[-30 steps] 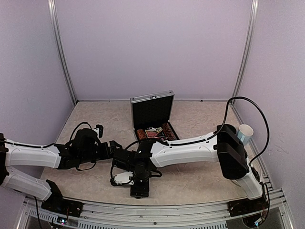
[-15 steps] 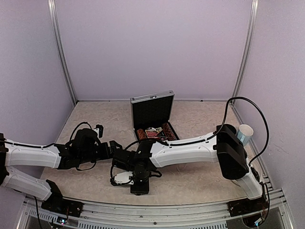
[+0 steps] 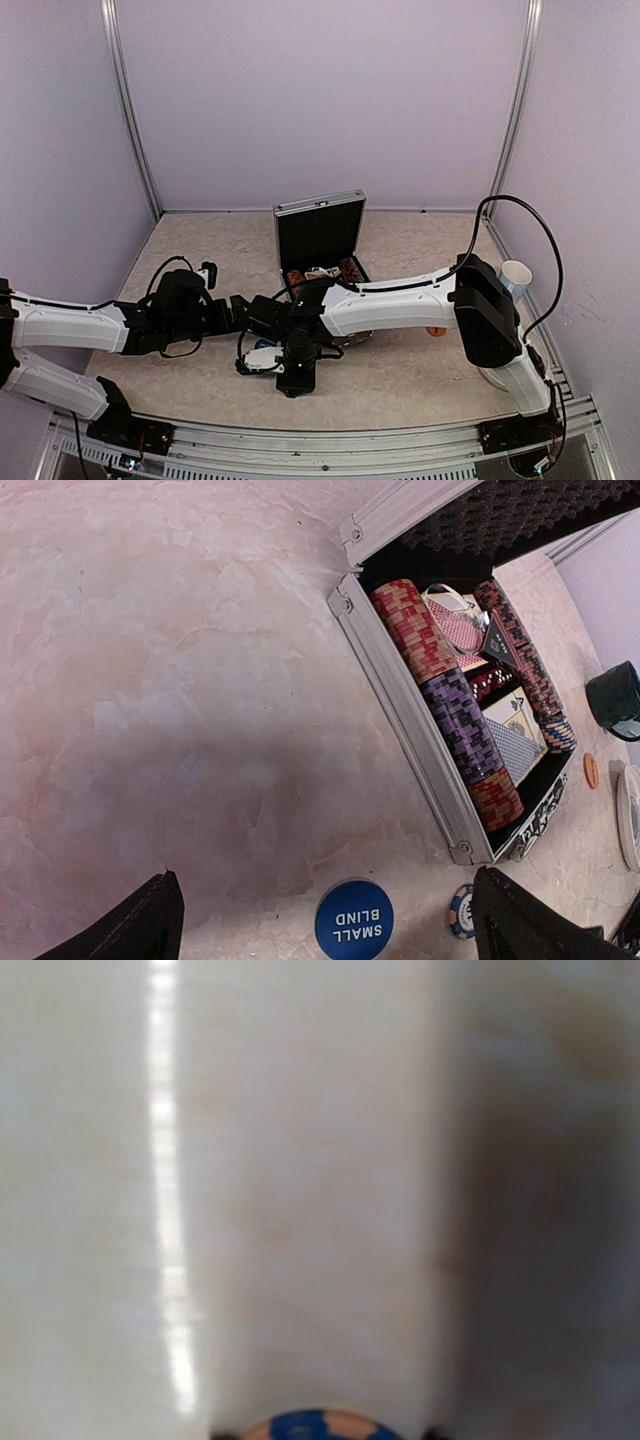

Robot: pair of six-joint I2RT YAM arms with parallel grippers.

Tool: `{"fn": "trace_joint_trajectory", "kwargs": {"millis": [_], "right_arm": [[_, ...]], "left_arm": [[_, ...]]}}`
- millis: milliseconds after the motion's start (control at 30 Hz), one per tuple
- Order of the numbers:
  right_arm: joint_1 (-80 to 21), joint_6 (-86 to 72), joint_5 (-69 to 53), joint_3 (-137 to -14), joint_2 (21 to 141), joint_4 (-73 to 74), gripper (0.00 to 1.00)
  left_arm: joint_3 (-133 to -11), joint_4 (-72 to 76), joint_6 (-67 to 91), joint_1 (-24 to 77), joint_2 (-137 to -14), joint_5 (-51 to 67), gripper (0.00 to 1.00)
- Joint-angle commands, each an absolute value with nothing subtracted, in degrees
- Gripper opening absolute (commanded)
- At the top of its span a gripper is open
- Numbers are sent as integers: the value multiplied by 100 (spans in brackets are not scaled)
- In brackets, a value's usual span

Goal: Pack up texas hold em set

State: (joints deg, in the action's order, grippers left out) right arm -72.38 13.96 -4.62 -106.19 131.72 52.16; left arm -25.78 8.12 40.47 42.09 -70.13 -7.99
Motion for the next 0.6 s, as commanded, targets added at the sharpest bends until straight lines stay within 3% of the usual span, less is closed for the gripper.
{"fn": "trace_joint_trajectory", "kwargs": {"millis": [0, 567], "right_arm": [[-6684, 1463, -73, -10526, 13302, 5133, 38], [-6645, 1465, 287, -10707, 12601, 4876, 38]], "left_arm": [[-2662, 853, 4032, 4184, -6973, -861, 99], [-2607, 953, 4048, 4179, -7048, -690, 99]]}}
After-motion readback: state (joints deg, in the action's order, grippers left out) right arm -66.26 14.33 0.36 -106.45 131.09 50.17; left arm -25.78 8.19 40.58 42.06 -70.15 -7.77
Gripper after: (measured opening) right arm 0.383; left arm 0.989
